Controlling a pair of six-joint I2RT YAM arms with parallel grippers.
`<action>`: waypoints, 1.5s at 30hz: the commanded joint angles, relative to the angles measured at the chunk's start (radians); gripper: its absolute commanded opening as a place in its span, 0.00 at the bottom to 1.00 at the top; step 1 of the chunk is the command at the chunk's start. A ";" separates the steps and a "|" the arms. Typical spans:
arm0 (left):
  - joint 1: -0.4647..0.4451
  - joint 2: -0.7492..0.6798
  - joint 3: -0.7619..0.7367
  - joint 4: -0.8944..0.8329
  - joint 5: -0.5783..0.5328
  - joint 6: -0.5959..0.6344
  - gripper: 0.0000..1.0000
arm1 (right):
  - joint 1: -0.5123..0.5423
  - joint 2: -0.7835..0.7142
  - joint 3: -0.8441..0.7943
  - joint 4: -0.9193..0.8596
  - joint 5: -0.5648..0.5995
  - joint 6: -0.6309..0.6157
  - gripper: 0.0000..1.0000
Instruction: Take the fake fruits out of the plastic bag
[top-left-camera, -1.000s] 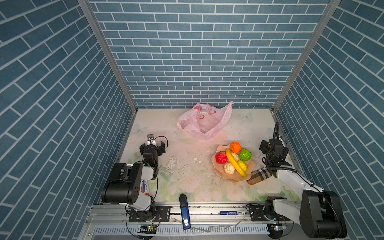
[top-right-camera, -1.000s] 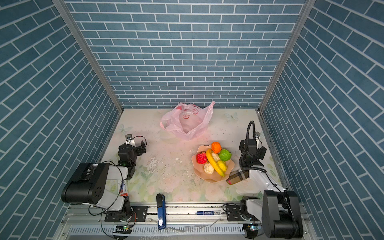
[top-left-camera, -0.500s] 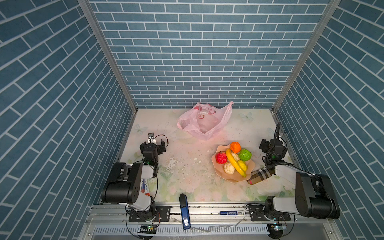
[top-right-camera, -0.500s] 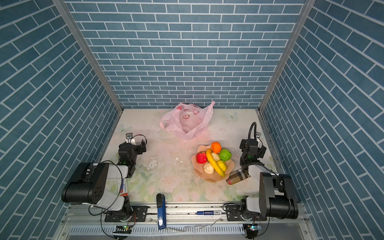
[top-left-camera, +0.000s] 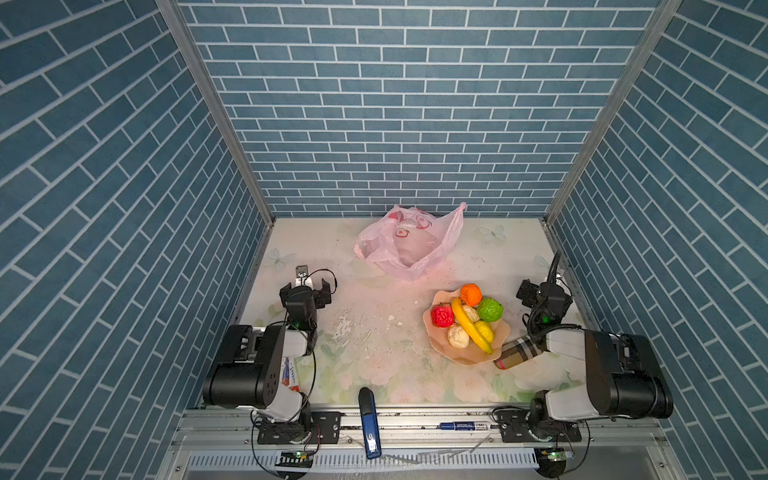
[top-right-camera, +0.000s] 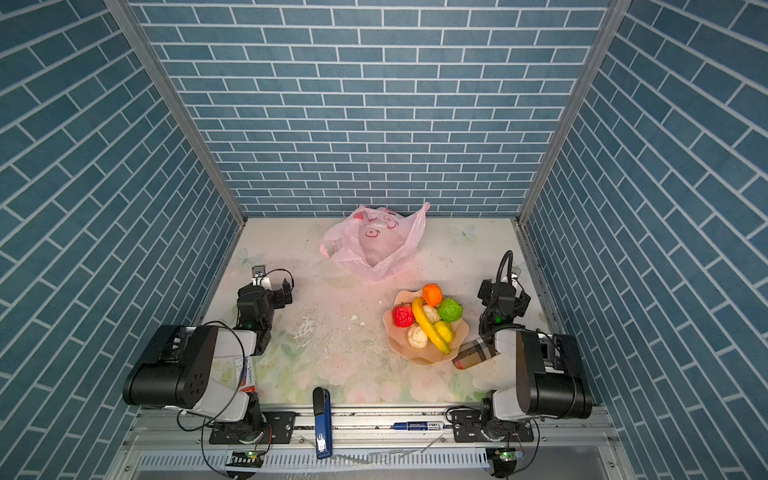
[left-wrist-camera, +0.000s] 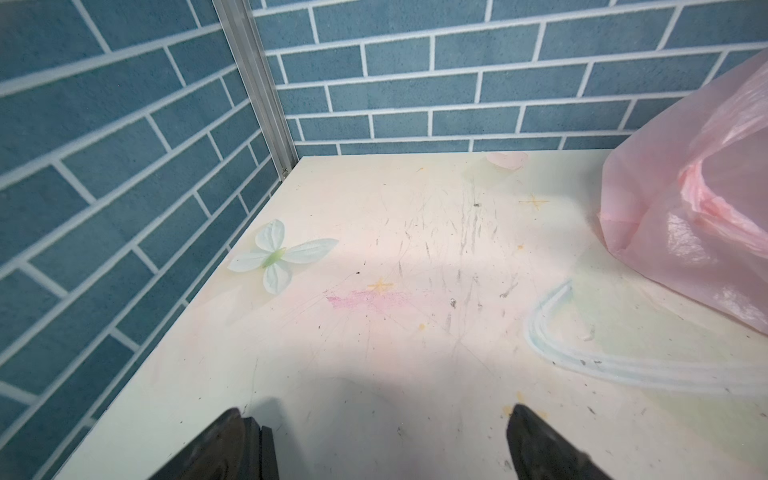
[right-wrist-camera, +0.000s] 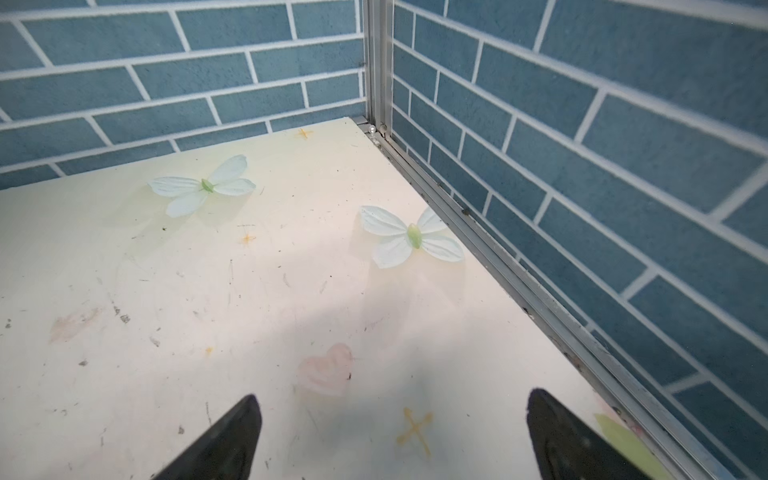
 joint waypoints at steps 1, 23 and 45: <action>-0.003 0.006 0.015 -0.018 -0.012 0.006 0.99 | -0.007 0.001 -0.031 0.088 -0.027 -0.020 0.99; -0.004 0.007 0.015 -0.017 -0.013 0.008 0.99 | -0.012 0.100 -0.083 0.281 -0.135 -0.066 0.99; -0.004 0.007 0.015 -0.018 -0.012 0.007 0.99 | 0.011 0.102 -0.005 0.138 -0.111 -0.083 0.99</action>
